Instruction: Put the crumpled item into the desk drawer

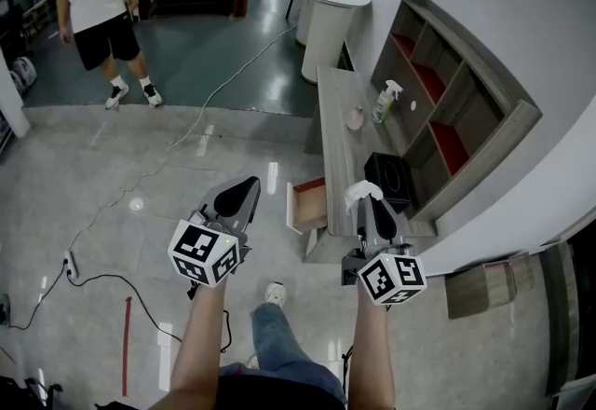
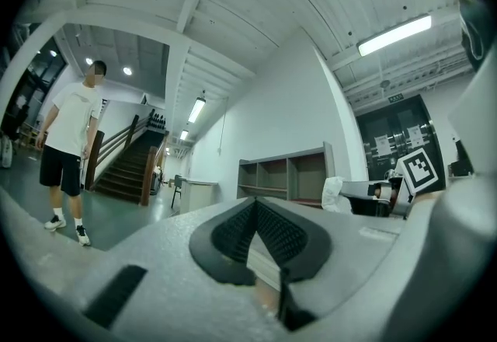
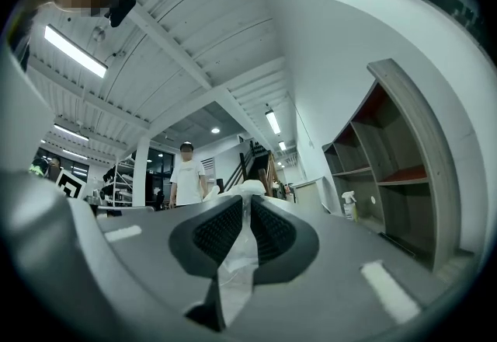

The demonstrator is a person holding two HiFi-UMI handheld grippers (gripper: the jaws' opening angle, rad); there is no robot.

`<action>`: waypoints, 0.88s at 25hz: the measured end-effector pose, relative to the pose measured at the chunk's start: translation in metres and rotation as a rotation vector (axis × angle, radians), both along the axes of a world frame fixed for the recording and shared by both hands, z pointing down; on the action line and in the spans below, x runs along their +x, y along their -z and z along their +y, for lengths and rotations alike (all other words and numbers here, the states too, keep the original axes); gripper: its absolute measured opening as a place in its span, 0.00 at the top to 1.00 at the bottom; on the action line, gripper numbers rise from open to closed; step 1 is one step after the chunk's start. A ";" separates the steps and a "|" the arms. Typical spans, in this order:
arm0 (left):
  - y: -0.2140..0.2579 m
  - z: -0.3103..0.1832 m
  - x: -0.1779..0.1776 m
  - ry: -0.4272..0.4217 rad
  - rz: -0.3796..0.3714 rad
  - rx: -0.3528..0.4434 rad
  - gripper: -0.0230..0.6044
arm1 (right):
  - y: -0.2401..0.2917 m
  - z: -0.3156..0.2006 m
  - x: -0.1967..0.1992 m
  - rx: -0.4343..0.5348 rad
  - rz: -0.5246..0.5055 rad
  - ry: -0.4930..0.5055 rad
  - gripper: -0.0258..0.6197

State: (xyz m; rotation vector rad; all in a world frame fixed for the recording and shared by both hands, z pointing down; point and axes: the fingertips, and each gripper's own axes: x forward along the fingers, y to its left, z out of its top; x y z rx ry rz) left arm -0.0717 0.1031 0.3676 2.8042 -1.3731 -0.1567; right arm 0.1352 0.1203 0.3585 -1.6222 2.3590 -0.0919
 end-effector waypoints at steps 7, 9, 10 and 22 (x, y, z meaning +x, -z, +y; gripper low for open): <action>-0.026 -0.110 -0.001 0.021 -0.020 -0.051 0.96 | -0.018 -0.122 0.006 -0.029 -0.008 -0.006 0.89; -0.032 -0.145 0.001 0.025 -0.023 -0.066 0.96 | -0.024 -0.158 0.009 -0.045 0.000 -0.007 0.89; -0.034 -0.162 0.002 0.026 -0.025 -0.073 0.96 | -0.026 -0.175 0.010 -0.052 0.007 -0.007 0.89; -0.082 -0.335 0.027 0.004 -0.022 -0.138 0.96 | -0.094 -0.342 0.017 -0.207 0.084 -0.033 0.89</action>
